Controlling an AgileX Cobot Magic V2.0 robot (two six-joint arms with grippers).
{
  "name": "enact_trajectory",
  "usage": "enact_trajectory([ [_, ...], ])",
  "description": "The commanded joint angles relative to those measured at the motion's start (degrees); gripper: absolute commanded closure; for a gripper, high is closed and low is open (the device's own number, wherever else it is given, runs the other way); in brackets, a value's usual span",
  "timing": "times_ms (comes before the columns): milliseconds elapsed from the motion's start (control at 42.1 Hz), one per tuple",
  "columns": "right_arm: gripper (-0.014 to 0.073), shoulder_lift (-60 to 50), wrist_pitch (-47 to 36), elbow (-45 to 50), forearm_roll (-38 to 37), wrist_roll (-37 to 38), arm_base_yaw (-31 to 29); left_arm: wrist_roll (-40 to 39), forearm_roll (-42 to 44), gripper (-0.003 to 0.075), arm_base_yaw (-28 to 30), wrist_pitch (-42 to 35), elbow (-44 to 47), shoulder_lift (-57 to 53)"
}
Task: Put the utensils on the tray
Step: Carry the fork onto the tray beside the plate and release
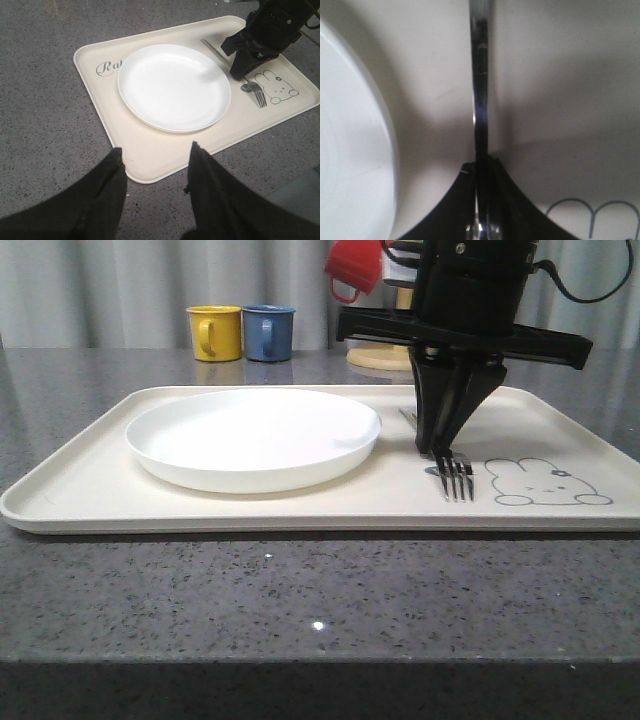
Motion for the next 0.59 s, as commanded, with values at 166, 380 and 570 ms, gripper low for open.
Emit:
enact_trajectory([
  [166, 0.0321, -3.0, -1.1, -1.4, -1.7, 0.1, 0.0, 0.0, -1.2, 0.0426, -0.5, -4.2, -1.3, 0.1],
  [380, 0.0321, -9.1, 2.7, -1.3, -9.8, -3.7, -2.0, 0.0, -1.2, 0.0426, -0.5, -4.2, -1.3, 0.1],
  [570, 0.0321, -15.1, 11.6, -0.9, -15.5, -12.0, -9.0, 0.0, -1.2, 0.0426, -0.5, -4.2, -1.3, 0.1],
])
